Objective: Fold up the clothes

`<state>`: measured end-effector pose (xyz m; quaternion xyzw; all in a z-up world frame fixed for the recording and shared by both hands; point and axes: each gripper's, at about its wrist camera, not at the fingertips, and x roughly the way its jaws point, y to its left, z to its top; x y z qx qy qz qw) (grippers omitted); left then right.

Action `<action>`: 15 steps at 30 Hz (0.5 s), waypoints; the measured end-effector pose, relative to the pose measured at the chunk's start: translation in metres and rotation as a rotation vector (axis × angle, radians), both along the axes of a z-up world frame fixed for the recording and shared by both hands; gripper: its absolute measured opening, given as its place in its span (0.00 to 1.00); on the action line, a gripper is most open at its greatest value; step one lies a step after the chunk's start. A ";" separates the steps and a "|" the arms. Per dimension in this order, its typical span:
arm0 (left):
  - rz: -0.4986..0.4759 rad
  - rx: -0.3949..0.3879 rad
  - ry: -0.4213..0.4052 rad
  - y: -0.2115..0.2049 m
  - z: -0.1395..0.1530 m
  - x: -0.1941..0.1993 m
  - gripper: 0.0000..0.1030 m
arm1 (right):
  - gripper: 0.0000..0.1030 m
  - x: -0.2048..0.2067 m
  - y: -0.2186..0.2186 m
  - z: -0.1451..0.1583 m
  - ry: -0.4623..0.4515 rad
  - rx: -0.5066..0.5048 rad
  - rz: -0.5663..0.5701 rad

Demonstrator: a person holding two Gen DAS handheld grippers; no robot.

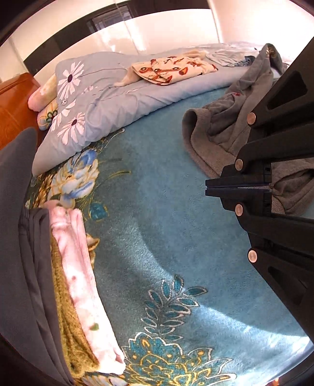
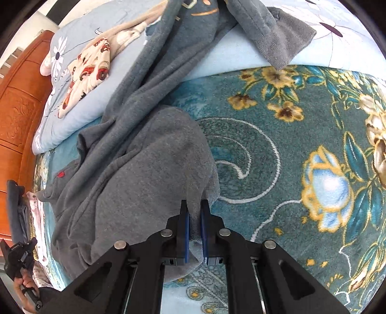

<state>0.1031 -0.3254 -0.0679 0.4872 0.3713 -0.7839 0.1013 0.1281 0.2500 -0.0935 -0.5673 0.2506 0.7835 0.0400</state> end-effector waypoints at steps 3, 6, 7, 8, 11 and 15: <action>-0.045 0.028 0.011 0.009 -0.001 -0.002 0.01 | 0.08 0.001 -0.022 0.043 0.120 -0.017 0.058; -0.056 0.101 0.000 0.012 -0.008 0.000 0.01 | 0.08 0.003 -0.070 0.091 0.256 0.034 0.229; -0.051 0.121 -0.005 0.012 -0.010 0.000 0.01 | 0.07 0.003 -0.089 0.104 0.294 0.041 0.316; -0.047 0.137 -0.010 0.012 -0.012 0.001 0.01 | 0.07 0.011 -0.110 0.110 0.323 0.033 0.409; -0.044 0.147 -0.012 0.013 -0.011 0.004 0.01 | 0.07 0.029 -0.183 0.091 0.299 0.016 0.680; -0.057 0.136 0.007 0.015 -0.005 0.009 0.04 | 0.08 0.050 -0.234 0.042 0.161 0.074 0.859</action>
